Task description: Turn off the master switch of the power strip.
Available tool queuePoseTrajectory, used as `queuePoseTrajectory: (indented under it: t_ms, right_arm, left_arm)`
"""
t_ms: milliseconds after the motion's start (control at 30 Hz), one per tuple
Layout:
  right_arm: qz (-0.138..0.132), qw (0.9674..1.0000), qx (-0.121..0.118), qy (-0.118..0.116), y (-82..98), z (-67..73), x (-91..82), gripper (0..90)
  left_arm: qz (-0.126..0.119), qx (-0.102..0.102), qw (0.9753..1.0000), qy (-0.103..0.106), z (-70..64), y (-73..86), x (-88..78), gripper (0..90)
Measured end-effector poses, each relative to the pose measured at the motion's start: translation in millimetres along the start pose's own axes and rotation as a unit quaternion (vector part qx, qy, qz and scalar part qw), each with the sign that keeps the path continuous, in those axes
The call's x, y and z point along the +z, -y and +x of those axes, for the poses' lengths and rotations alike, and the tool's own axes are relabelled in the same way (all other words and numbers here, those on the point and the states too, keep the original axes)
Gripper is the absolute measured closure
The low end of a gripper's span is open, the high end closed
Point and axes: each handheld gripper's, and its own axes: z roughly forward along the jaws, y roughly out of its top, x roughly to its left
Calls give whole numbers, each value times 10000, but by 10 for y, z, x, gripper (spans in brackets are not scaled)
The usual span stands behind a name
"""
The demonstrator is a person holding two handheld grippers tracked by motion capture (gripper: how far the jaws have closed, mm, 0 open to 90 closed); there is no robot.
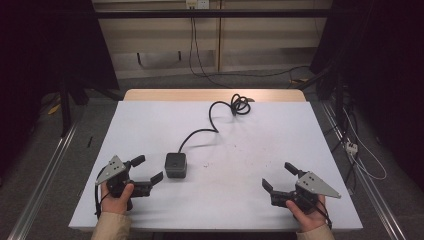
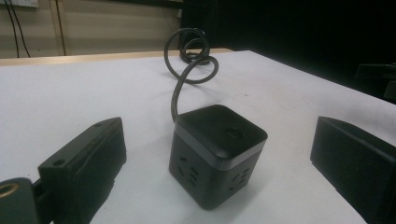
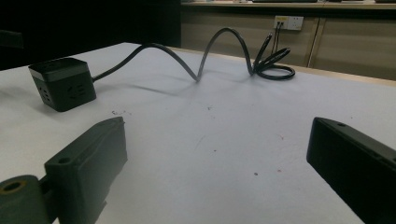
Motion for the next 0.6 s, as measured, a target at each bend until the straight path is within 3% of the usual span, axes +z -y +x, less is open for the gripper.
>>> queuePoseTrajectory:
  t_ms: [600]
  right_arm:
    - [-9, 10000, -4, 7, -7, 10, 7, 46]
  left_arm:
    - [-29, -138, 9999, -58, 9, -43, 44, 30]
